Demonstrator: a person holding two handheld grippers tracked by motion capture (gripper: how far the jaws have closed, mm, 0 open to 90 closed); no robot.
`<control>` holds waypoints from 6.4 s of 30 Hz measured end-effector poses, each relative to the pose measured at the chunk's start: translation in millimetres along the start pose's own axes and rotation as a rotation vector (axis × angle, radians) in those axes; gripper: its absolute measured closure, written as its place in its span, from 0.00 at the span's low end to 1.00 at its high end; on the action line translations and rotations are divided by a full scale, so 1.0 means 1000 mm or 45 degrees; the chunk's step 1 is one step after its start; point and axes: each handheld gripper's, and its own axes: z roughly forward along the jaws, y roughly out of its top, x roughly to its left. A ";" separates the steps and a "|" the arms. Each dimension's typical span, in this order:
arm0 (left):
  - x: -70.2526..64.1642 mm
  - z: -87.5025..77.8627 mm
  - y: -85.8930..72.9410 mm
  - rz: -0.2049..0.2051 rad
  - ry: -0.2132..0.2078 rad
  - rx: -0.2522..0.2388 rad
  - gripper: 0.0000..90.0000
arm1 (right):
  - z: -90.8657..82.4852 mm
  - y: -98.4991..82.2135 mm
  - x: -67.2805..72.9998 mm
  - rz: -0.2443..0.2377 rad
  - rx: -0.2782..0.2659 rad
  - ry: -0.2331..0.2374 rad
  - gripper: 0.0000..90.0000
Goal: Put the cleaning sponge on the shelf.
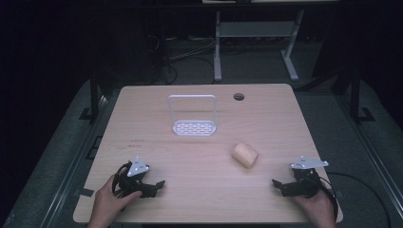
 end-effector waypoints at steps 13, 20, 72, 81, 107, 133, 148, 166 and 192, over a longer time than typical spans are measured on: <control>0.000 0.000 0.000 0.001 0.001 0.001 0.13 | 0.000 0.001 0.000 -0.013 0.010 0.017 0.02; 0.000 0.000 0.000 0.005 0.000 0.004 0.13 | 0.000 0.005 0.000 -0.002 0.028 0.035 0.02; 0.000 0.000 0.000 0.004 0.001 0.003 0.13 | -0.010 0.057 0.003 -0.029 -0.017 0.098 0.05; 0.000 0.000 0.000 0.005 0.001 0.004 0.13 | -0.007 0.069 0.006 -0.057 -0.019 0.108 0.05; 0.000 0.000 0.000 0.009 0.001 0.008 0.13 | 0.012 0.097 0.019 -0.101 -0.001 0.154 0.06; 0.000 0.000 0.000 0.010 0.001 0.007 0.13 | 0.044 0.121 0.034 -0.114 0.050 0.199 0.07; 0.000 0.000 0.000 0.009 0.001 0.008 0.13 | 0.064 0.121 0.040 -0.110 0.098 0.182 0.08; 0.000 0.000 0.000 0.008 0.001 0.006 0.13 | 0.081 0.115 0.047 -0.132 0.169 0.155 0.16; 0.000 0.000 0.000 0.008 0.001 0.007 0.13 | 0.072 0.117 0.048 -0.155 0.173 0.157 0.30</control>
